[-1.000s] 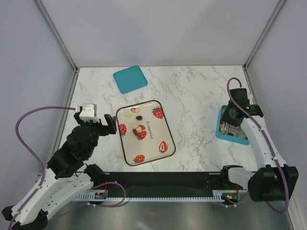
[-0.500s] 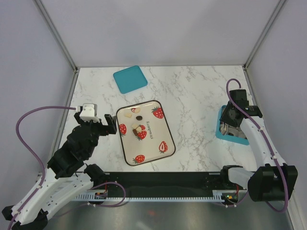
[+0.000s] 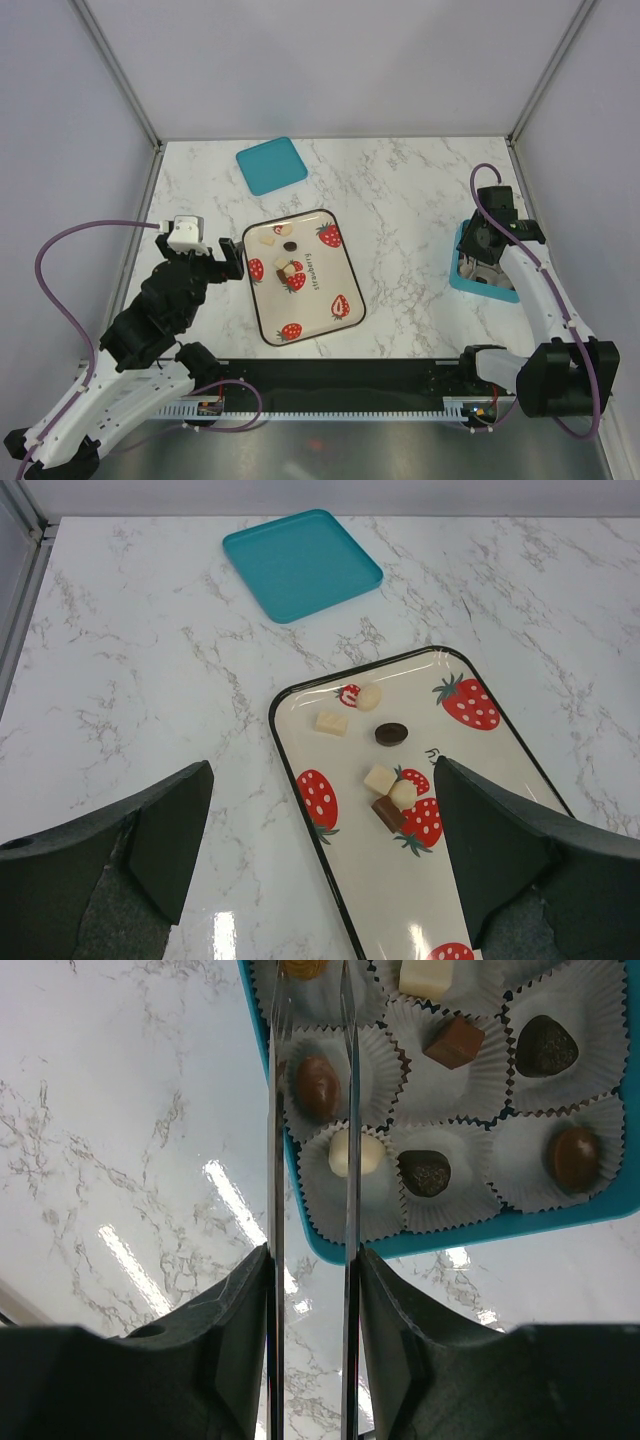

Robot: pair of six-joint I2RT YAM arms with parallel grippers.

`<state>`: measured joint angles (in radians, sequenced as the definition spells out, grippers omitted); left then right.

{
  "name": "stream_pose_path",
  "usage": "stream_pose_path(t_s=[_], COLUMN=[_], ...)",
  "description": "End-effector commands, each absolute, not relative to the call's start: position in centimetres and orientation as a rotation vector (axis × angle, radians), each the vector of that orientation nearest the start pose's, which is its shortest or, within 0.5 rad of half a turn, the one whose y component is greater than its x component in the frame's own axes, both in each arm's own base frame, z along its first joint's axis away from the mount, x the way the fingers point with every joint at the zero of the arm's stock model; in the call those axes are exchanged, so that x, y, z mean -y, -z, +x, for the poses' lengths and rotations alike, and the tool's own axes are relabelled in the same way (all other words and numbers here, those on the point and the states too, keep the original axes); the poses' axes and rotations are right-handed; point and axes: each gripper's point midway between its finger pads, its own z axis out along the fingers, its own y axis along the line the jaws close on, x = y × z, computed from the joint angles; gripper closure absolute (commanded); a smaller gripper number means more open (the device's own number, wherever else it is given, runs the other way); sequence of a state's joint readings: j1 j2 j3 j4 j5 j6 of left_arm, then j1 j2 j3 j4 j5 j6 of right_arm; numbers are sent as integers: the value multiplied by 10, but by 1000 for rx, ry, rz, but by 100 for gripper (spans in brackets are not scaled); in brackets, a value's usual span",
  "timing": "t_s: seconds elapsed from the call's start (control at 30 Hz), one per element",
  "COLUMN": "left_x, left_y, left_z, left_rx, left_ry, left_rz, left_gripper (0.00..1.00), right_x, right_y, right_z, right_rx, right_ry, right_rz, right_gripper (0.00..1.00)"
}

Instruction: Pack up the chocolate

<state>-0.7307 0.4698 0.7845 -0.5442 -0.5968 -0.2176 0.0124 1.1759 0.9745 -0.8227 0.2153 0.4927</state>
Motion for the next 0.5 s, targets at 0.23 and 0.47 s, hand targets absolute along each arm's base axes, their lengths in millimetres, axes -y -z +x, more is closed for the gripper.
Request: stream_pose_path(t_s=[0.23, 0.47], left_x=[72, 72], left_y=[-281, -282], left_z=[220, 219], left_rx=[-1740, -1737], left_ry=[154, 155], left_rz=[14, 13], left_gripper=[0, 0], right_x=[23, 21], right_y=[-141, -159], right_z=[280, 282], right_rx=[-2417, -2395], right_ry=[125, 96], right_rz=[673, 645], right_gripper=[53, 53])
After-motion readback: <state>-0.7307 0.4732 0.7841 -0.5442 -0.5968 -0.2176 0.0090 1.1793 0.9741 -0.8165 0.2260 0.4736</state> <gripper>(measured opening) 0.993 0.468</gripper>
